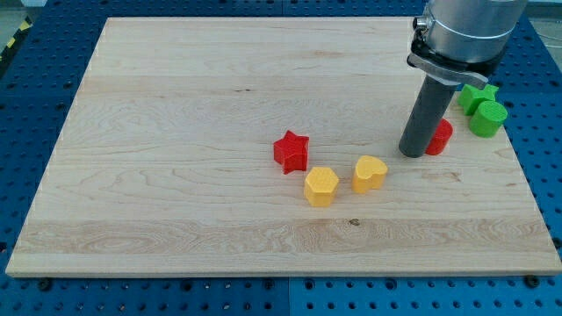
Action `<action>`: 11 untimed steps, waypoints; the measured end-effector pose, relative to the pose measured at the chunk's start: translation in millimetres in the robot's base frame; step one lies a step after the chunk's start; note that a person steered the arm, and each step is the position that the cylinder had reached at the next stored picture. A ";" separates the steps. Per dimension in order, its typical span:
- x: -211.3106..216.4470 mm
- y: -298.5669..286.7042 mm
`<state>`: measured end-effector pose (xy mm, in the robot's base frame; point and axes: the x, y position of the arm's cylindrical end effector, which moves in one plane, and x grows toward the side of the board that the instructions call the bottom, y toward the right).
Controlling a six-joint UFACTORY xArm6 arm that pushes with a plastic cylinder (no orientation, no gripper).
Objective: Push the red circle down to the green circle
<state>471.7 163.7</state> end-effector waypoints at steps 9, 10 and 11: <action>2.8 66.5; -1.4 61.9; -4.1 68.8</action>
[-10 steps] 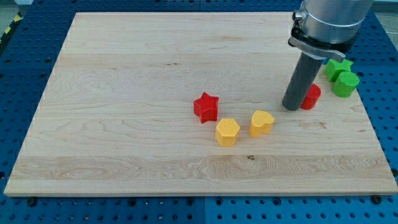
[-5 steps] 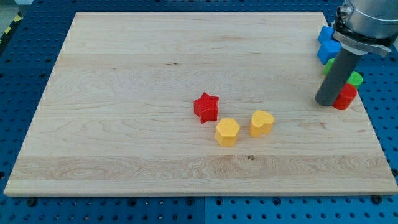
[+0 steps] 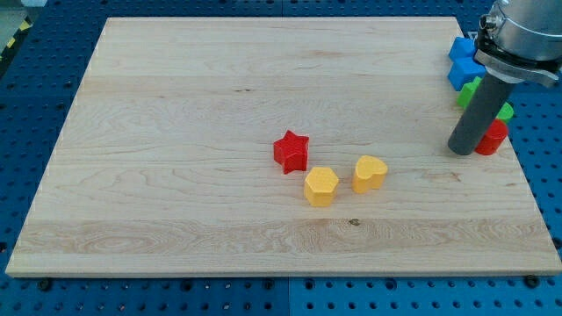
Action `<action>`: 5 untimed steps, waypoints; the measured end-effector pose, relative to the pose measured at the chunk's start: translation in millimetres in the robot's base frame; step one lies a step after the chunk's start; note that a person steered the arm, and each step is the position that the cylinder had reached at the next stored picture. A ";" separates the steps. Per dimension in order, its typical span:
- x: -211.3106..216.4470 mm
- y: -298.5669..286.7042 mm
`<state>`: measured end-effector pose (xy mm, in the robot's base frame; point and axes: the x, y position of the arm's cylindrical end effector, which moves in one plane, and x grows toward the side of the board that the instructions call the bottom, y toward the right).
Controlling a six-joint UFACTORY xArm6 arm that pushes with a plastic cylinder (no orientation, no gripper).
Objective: Push the red circle down to the green circle
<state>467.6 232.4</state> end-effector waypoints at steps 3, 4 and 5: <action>-1.2 -14.9; 23.2 -28.4; 26.9 -34.3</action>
<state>494.5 198.2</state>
